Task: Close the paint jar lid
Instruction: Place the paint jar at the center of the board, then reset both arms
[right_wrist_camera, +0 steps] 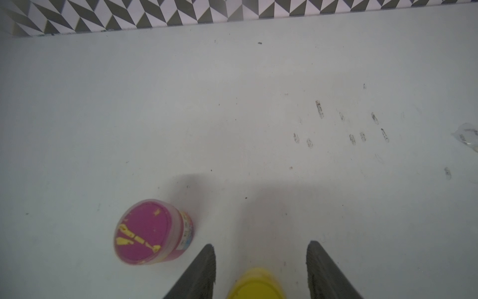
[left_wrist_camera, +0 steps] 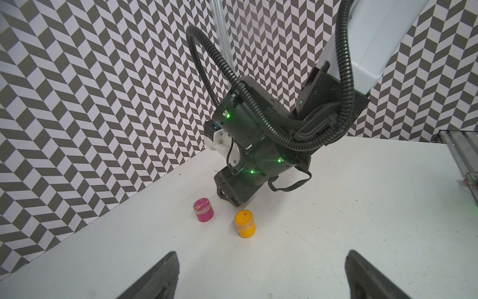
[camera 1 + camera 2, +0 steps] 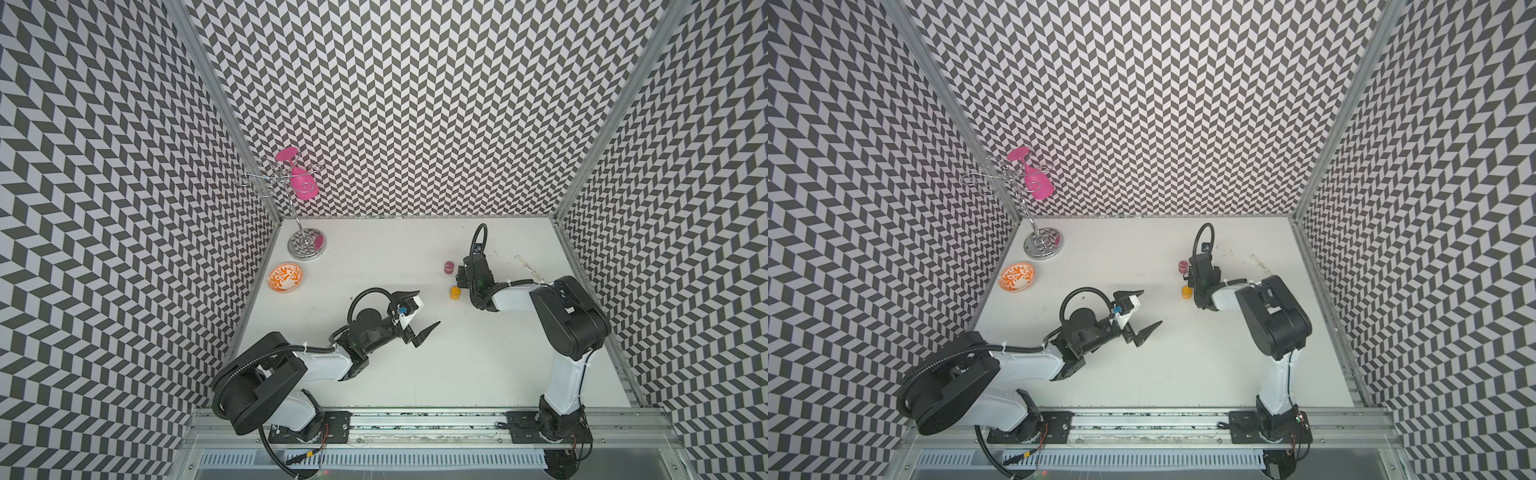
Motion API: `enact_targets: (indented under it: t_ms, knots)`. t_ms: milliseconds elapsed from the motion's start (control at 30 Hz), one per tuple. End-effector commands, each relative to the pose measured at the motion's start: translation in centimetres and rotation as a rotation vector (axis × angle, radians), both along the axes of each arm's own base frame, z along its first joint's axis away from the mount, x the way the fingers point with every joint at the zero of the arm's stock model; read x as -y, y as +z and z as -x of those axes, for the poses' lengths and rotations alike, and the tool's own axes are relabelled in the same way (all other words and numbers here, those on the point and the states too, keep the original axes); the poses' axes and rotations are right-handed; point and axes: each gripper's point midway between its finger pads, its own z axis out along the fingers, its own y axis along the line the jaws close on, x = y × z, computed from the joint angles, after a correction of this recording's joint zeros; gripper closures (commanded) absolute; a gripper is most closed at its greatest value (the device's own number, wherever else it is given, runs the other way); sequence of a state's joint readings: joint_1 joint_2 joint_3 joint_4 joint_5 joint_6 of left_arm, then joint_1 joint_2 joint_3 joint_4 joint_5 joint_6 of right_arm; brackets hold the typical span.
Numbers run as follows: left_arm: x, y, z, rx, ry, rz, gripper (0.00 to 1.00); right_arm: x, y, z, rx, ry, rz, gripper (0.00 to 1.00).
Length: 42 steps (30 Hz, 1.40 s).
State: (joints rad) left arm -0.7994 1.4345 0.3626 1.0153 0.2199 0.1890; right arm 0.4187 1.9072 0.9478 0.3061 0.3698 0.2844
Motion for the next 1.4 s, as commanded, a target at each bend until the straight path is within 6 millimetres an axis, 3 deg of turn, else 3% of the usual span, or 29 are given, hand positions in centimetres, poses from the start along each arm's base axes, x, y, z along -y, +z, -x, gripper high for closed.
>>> enact_targets:
  t_ms: [0,233,300,433,567,733,867,933,1000,1067,1167,1300,1367]
  knots:
    - [0.5,0.6,-0.4,0.004,-0.009,0.01,0.0,-0.3,4.2,-0.7,0.093,-0.002,-0.023,0.42]
    - [0.6,0.5,-0.5,0.001,-0.011,0.007,0.0,0.2,7.7,-0.2,0.153,-0.004,-0.021,0.4]
    - [0.6,0.6,-0.4,0.002,-0.012,0.008,0.0,0.1,10.0,0.9,0.218,0.022,-0.029,0.32]
    - [0.3,1.1,-0.4,0.012,0.0,0.02,0.0,0.6,15.8,4.7,0.386,0.055,-0.024,0.02]
    - [-0.4,2.2,-0.3,0.044,0.024,0.041,0.0,2.6,20.9,9.2,0.497,0.063,-0.046,0.0]
    - [-3.6,4.9,-0.6,0.151,0.166,0.06,0.0,6.6,24.4,14.7,0.577,-0.013,-0.086,0.0]
    - [-8.6,7.5,-0.8,0.22,0.388,0.11,0.0,9.3,23.7,18.2,0.654,-0.073,-0.118,0.01]
    - [-12.0,8.5,-0.8,0.196,0.521,0.193,0.0,10.6,21.9,18.8,0.64,-0.127,-0.105,0.01]
    - [-15.8,8.3,-0.5,0.157,0.642,0.28,0.0,10.6,20.5,18.7,0.636,-0.115,-0.084,0.01]
    - [-19.9,7.7,-0.3,0.165,0.78,0.334,0.0,9.7,20.2,18.2,0.662,-0.069,-0.066,0.01]
    - [-24.4,7.4,-1.3,0.149,0.947,0.359,0.0,9.6,19.9,16.6,0.667,-0.089,-0.064,0.01]
    - [-27.2,6.5,-3.0,0.16,1.055,0.335,0.0,11.4,18.4,13.9,0.661,-0.146,-0.044,0.0]
    - [-28.8,5.0,-4.5,0.131,1.115,0.285,0.0,12.9,16.4,12.4,0.608,-0.163,-0.019,0.01]
